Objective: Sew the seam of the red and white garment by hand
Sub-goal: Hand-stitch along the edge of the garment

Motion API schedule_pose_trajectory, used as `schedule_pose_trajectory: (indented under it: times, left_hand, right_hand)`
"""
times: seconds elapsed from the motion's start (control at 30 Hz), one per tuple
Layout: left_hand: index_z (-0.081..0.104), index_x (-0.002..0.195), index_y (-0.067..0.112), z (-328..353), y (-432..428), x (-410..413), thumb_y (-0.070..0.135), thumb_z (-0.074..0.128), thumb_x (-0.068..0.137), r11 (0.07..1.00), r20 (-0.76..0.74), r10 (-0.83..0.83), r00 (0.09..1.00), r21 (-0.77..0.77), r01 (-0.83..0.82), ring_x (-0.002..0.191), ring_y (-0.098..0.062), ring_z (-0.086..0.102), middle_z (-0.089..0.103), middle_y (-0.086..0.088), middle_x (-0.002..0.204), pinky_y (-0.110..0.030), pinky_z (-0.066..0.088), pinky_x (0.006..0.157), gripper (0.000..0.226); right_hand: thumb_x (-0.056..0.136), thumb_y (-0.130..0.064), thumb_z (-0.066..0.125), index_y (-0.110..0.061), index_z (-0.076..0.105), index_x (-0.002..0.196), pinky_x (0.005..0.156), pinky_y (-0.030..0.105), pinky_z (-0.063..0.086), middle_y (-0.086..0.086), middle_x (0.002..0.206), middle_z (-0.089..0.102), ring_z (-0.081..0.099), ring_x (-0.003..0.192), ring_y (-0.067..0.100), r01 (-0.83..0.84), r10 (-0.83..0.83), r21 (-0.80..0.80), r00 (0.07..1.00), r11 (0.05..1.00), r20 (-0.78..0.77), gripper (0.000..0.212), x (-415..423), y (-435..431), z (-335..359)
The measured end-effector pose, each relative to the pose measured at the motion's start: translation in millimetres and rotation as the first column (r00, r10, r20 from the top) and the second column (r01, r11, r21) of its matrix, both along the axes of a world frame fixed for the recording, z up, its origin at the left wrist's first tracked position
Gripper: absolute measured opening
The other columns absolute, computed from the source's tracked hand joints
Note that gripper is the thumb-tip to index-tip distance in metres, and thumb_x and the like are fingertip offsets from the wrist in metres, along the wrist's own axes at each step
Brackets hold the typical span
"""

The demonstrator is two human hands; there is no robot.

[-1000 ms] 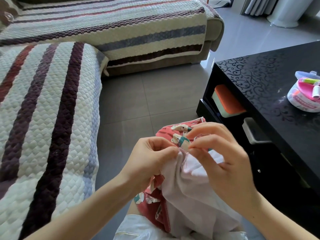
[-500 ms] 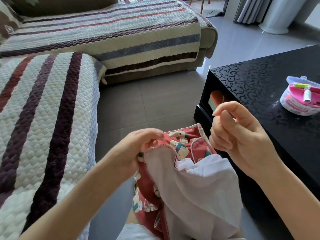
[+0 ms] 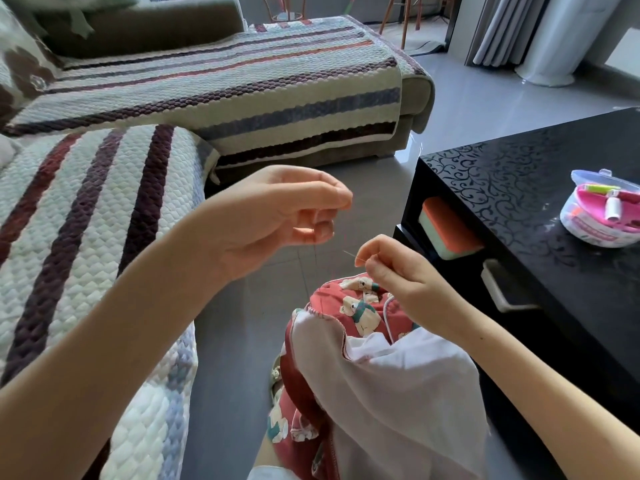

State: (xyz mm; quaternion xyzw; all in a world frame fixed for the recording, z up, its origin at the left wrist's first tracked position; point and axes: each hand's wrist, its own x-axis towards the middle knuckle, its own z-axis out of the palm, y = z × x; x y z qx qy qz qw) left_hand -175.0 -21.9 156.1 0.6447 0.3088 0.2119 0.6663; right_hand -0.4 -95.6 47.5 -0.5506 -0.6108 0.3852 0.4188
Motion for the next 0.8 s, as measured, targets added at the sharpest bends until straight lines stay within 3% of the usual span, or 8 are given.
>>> schedule_pose_trajectory:
  times: [0.1,0.2,0.27,0.33,0.4,0.53,0.63,0.8]
  left_hand:
    - [0.068,0.065,0.015,4,1,5,0.015,0.065,0.073,1.000,0.013,-0.013,1.000,0.003,0.013,0.049,-0.007,0.042,0.048,0.007,0.053,-0.020,0.044,0.060,0.009]
    - [0.070,0.069,0.013,3,2,7,0.016,0.068,0.072,0.998,-0.002,-0.020,1.000,0.062,0.020,0.050,-0.006,0.041,0.050,0.007,0.053,-0.018,0.040,0.057,0.005]
    - [0.070,0.072,0.012,2,4,8,0.017,0.069,0.072,0.997,-0.001,-0.024,1.000,0.077,0.024,0.050,-0.006,0.040,0.051,0.007,0.053,-0.017,0.039,0.055,0.005]
    - [0.070,0.073,0.012,0,6,8,0.018,0.070,0.072,0.997,-0.005,-0.015,1.000,0.075,0.015,0.051,-0.007,0.040,0.051,0.006,0.055,-0.018,0.039,0.057,0.006]
    - [0.071,0.071,0.016,-3,10,9,0.020,0.071,0.071,0.998,-0.014,0.003,1.000,0.067,-0.003,0.052,-0.008,0.039,0.049,0.005,0.056,-0.020,0.040,0.059,0.004]
    - [0.071,0.065,0.019,-15,17,9,0.019,0.080,0.067,0.995,-0.029,0.099,0.995,0.032,-0.098,0.052,-0.007,0.040,0.050,0.007,0.057,-0.023,0.041,0.063,0.009]
    - [0.071,0.067,0.020,-34,16,7,0.022,0.075,0.069,0.990,-0.057,0.128,0.990,0.074,-0.124,0.057,-0.006,0.049,0.058,0.007,0.060,-0.024,0.042,0.068,0.005]
    - [0.068,0.090,0.012,-90,-1,3,0.025,0.064,0.089,0.978,-0.256,0.065,0.965,0.209,-0.011,0.083,-0.008,0.063,0.071,-0.008,0.092,-0.028,0.049,0.084,0.014]
  right_hand:
    - [0.090,-0.032,0.049,-0.015,0.055,0.093,0.065,0.036,0.043,-0.001,0.066,0.043,0.040,0.064,0.014,-0.053,0.054,0.030,0.997,0.998,-0.051,0.019,-8,1,1]
    - [0.087,-0.056,0.053,-0.016,0.054,0.097,0.072,0.055,0.044,0.014,0.072,0.045,0.044,0.065,0.032,-0.108,0.120,0.085,0.983,0.990,-0.142,0.041,-16,-2,6]
    - [0.084,-0.061,0.054,-0.012,0.052,0.097,0.063,0.046,0.042,0.014,0.075,0.045,0.042,0.065,0.032,-0.114,0.138,0.123,0.968,0.986,-0.211,0.051,-20,-3,11]
    - [0.084,-0.062,0.055,-0.012,0.051,0.092,0.057,0.025,0.038,-0.005,0.070,0.046,0.041,0.061,0.012,-0.095,0.136,0.171,0.961,0.981,-0.243,0.051,-23,-3,16]
    - [0.083,-0.062,0.054,-0.014,0.049,0.088,0.055,0.017,0.034,-0.013,0.067,0.045,0.038,0.059,0.004,-0.073,0.135,0.232,0.955,0.970,-0.265,0.049,-24,-5,19]
    - [0.085,-0.054,0.057,-0.017,0.050,0.083,0.050,0.028,0.028,-0.004,0.065,0.039,0.032,0.055,0.010,0.003,0.131,0.325,0.912,0.946,-0.388,0.038,-18,-14,28]
    - [0.082,-0.051,0.063,-0.026,0.055,0.081,0.050,0.023,0.029,-0.010,0.061,0.039,0.031,0.053,0.008,0.054,0.109,0.281,0.839,0.958,-0.533,0.026,-8,-16,32]
    - [0.082,-0.046,0.061,-0.025,0.054,0.107,0.050,0.019,0.030,-0.010,0.057,0.033,0.029,0.051,0.007,0.184,-0.052,0.210,0.856,0.960,-0.515,0.033,7,-19,28]
